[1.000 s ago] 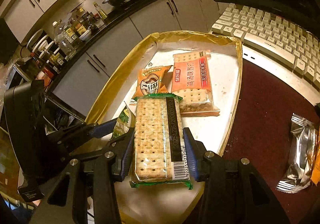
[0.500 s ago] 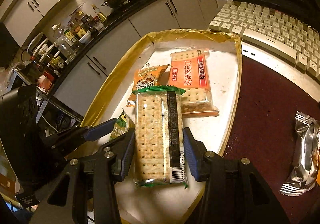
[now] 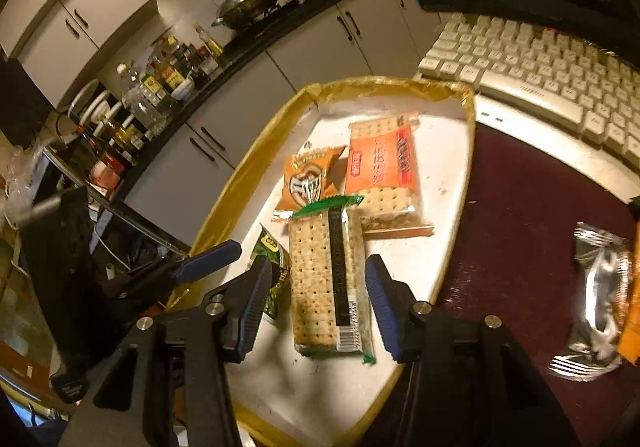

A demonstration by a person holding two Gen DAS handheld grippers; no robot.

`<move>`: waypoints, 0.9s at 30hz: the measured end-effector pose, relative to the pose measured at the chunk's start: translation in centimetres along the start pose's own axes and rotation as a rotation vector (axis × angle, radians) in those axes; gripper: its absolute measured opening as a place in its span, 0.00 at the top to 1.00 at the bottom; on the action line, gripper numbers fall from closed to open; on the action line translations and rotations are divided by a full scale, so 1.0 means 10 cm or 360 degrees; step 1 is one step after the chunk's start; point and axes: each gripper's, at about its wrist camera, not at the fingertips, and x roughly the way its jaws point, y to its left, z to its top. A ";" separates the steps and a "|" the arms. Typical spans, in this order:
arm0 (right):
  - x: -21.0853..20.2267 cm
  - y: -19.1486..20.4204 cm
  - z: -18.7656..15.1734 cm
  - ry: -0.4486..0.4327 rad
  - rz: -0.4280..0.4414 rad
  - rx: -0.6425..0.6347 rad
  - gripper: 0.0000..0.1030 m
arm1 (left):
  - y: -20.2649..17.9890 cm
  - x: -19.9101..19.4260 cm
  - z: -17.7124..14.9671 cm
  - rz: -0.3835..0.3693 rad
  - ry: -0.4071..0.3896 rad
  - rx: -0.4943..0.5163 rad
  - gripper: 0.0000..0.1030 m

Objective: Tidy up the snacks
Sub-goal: 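Carry both packs over the gold tray and release them inside, then move both open grippers back toward the remaining snack pile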

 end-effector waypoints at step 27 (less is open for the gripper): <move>-1.00 -1.72 -0.22 -0.0146 -0.0427 0.0505 0.45 | -1.03 -0.35 0.09 -0.0295 -0.0092 0.0257 0.49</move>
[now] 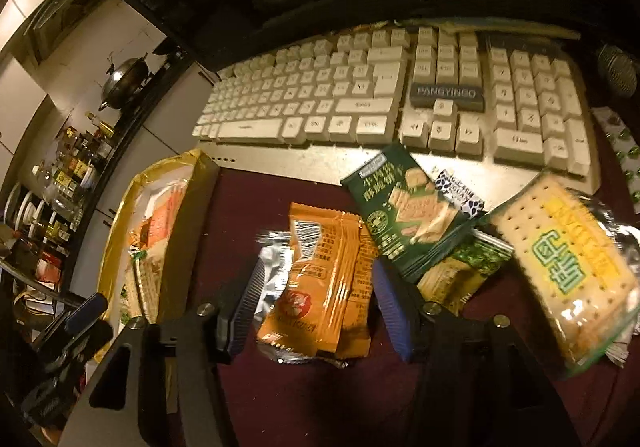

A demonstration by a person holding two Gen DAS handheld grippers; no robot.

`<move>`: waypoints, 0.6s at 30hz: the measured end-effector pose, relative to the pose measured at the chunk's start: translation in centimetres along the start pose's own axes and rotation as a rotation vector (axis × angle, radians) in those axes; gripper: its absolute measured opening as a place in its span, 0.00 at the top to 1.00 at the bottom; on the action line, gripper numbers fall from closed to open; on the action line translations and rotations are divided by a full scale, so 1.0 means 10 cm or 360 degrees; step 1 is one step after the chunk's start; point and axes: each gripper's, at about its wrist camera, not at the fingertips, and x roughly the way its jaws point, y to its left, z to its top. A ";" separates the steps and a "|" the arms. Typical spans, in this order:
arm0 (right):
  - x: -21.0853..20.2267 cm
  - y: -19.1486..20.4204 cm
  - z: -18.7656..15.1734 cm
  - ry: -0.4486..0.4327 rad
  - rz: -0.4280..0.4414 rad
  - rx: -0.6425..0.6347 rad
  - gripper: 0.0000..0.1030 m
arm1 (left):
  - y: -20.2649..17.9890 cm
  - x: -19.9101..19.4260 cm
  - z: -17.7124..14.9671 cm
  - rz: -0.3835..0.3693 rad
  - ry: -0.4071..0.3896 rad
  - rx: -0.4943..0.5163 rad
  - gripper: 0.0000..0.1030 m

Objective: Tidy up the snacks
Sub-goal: 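Move both open grippers back toward the remaining snack pile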

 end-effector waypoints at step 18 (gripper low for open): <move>0.13 -0.01 -0.02 0.0044 -0.0018 -0.0010 0.39 | -0.50 0.21 0.07 -0.0107 0.0068 0.0097 0.49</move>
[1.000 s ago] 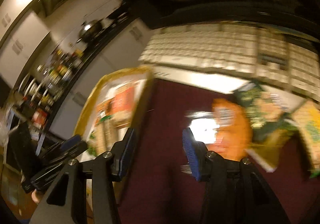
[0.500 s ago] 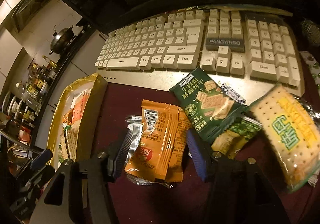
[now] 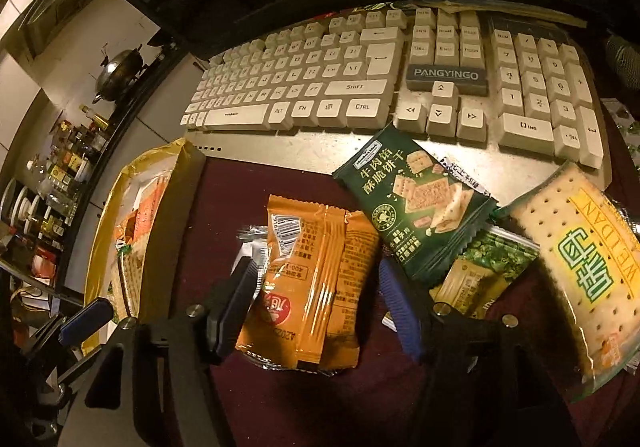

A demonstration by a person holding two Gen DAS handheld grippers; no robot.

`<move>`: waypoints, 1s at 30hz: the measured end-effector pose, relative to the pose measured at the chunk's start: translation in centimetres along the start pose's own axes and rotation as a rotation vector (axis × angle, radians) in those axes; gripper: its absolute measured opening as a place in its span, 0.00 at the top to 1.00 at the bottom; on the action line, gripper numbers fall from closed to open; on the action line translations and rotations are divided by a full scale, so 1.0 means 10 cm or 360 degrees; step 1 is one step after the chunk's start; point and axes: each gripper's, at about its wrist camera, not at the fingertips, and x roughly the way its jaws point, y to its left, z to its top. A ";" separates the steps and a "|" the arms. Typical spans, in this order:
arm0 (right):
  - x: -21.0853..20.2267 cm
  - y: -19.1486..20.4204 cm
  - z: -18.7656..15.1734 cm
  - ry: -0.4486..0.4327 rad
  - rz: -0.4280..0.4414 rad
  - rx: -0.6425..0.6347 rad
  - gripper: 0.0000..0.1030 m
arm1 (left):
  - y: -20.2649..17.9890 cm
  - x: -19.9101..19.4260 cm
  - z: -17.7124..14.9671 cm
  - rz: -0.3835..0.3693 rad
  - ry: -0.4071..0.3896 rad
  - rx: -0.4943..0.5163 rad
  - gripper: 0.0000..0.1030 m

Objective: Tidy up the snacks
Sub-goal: 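Move both open grippers back toward the remaining snack pile, then grasp the silver foil packet with the left gripper while the right gripper grasps the orange packet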

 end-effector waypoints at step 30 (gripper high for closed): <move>-0.60 -0.13 -0.04 -0.0318 0.0045 -0.0030 0.57 | -0.25 0.52 0.20 -0.0102 0.0206 -0.0129 0.40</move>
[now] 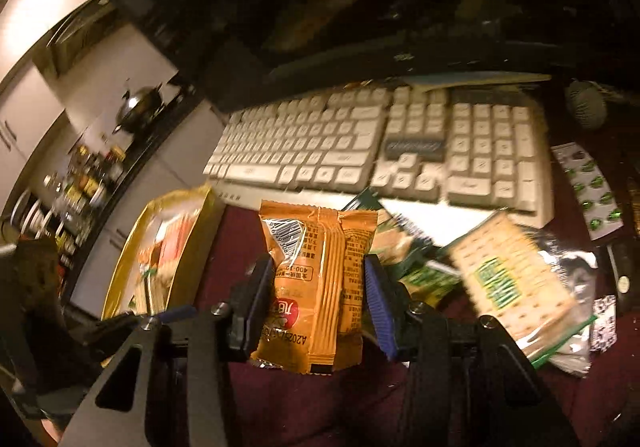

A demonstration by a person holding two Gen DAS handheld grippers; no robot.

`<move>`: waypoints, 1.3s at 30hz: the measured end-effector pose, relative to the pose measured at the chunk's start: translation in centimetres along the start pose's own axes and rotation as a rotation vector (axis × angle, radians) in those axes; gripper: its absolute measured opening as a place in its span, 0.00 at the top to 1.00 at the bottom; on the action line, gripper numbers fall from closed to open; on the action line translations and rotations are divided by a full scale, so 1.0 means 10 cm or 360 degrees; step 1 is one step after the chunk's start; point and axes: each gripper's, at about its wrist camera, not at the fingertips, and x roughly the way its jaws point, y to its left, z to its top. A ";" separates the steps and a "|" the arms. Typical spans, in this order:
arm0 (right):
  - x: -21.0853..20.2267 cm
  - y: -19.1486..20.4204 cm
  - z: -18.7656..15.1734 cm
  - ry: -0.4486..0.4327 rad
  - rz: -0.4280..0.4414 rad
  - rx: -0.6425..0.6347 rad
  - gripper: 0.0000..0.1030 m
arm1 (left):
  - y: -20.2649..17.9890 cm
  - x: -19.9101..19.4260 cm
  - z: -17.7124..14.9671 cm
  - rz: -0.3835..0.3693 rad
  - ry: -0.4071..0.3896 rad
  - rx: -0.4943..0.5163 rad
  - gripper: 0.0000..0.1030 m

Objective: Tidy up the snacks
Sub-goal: 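Grasp the silver foil packet with the left gripper while the right gripper grasps the orange packet, then lift the silver foil packet and orange packet off the mat with both grippers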

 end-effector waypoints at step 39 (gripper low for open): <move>-0.01 0.02 -0.05 -0.0198 -0.0282 -0.0159 0.57 | -0.17 0.21 0.08 0.0581 -0.0668 0.0124 0.39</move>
